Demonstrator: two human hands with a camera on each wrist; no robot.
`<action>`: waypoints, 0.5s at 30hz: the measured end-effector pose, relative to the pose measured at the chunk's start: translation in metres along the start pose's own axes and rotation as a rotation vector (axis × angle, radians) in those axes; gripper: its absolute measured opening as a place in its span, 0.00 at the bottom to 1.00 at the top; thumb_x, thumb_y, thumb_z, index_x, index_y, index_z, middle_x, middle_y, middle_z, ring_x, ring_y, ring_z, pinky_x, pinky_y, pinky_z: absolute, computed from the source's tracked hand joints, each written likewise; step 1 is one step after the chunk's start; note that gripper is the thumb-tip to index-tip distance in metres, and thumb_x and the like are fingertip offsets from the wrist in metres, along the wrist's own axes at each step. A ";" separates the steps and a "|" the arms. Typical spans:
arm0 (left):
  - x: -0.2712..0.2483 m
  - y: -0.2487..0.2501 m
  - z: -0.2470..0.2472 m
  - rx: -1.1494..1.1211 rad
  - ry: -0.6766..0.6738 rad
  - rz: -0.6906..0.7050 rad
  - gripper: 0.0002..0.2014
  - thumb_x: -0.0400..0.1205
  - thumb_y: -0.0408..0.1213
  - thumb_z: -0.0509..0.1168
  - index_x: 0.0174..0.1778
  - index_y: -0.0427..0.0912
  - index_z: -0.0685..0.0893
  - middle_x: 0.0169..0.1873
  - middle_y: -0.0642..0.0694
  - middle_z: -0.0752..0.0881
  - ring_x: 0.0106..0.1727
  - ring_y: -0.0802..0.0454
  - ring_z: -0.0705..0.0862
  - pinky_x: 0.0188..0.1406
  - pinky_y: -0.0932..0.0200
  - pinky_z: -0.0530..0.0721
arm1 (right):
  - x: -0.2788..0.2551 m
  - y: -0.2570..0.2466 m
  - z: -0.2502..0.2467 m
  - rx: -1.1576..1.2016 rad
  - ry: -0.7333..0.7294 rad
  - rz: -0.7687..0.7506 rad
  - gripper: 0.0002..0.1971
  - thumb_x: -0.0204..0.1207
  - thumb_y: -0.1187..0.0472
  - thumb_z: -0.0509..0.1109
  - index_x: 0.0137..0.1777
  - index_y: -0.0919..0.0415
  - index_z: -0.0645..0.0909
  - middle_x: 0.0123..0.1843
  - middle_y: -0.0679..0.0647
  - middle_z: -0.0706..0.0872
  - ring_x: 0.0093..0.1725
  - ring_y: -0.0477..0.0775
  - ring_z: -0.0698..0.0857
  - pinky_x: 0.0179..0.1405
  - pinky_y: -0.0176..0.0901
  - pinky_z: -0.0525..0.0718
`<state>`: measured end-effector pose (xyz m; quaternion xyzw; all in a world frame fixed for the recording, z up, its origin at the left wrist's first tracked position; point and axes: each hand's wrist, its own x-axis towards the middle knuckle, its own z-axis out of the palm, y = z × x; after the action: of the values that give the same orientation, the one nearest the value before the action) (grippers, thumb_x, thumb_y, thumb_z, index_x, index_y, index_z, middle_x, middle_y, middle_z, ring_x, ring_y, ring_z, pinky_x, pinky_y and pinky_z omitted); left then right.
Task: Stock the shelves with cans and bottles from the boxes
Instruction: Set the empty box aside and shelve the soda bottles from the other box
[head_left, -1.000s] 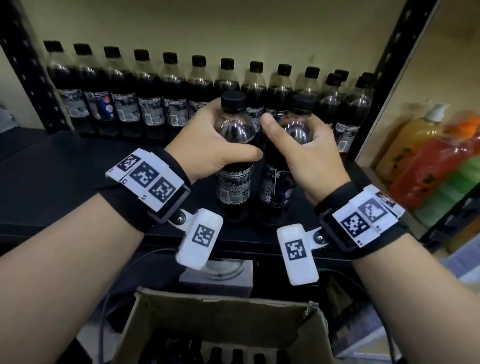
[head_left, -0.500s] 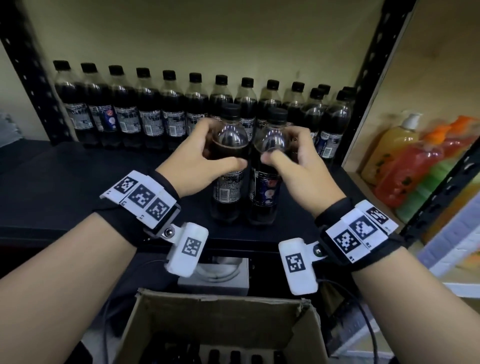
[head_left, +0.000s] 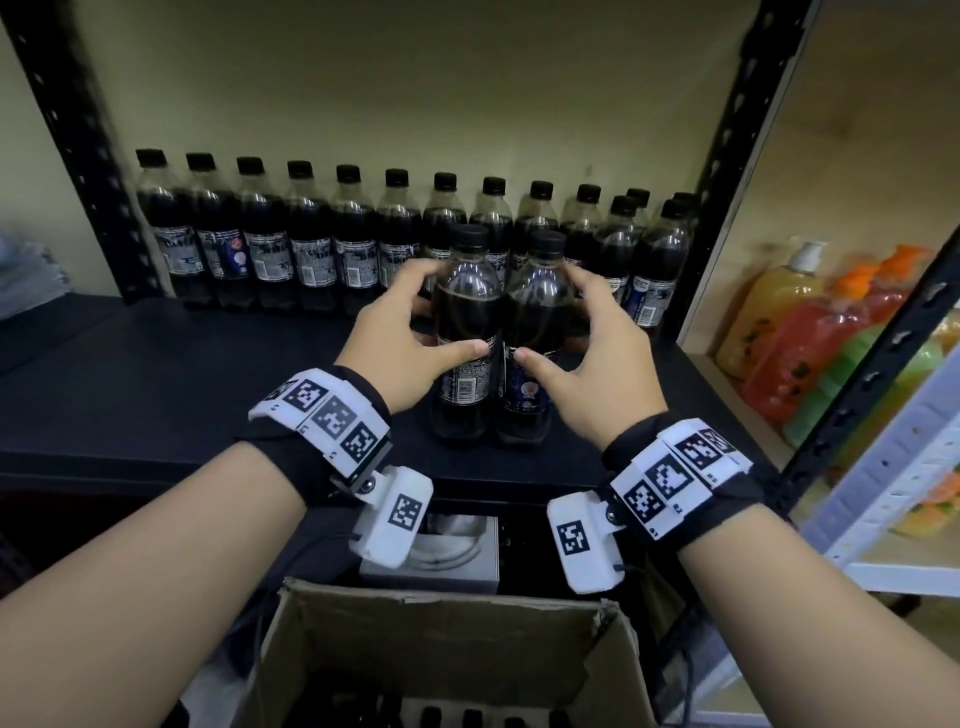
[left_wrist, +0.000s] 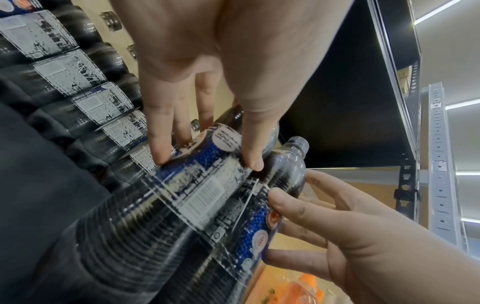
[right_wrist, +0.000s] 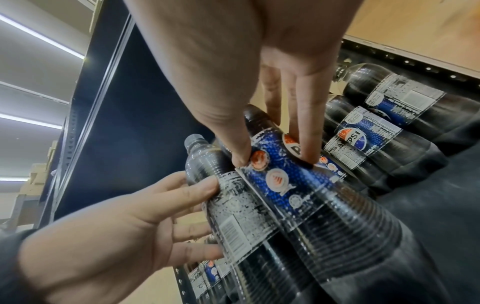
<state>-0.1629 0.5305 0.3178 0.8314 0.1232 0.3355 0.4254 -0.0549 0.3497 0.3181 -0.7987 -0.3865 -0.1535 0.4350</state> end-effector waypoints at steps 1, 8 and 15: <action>0.003 0.000 0.002 0.008 0.004 -0.003 0.38 0.71 0.44 0.84 0.73 0.62 0.72 0.53 0.55 0.85 0.41 0.56 0.92 0.42 0.57 0.90 | 0.003 0.002 0.002 -0.004 0.004 0.002 0.45 0.72 0.52 0.83 0.85 0.46 0.63 0.79 0.47 0.76 0.78 0.48 0.74 0.78 0.43 0.72; 0.043 -0.015 0.025 0.043 0.010 -0.017 0.37 0.68 0.50 0.85 0.68 0.68 0.70 0.56 0.51 0.84 0.50 0.48 0.91 0.50 0.41 0.91 | 0.038 0.023 0.014 -0.025 0.049 0.053 0.43 0.72 0.54 0.83 0.84 0.49 0.63 0.78 0.51 0.77 0.77 0.53 0.75 0.76 0.46 0.74; 0.095 -0.027 0.056 0.072 0.004 -0.014 0.34 0.68 0.47 0.85 0.63 0.65 0.72 0.52 0.55 0.87 0.50 0.50 0.91 0.51 0.42 0.91 | 0.082 0.052 0.020 -0.041 0.078 0.129 0.42 0.71 0.57 0.84 0.81 0.50 0.66 0.73 0.54 0.81 0.73 0.56 0.79 0.71 0.47 0.78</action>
<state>-0.0532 0.5581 0.3163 0.8447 0.1419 0.3294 0.3974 0.0361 0.3894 0.3243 -0.8240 -0.3137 -0.1642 0.4423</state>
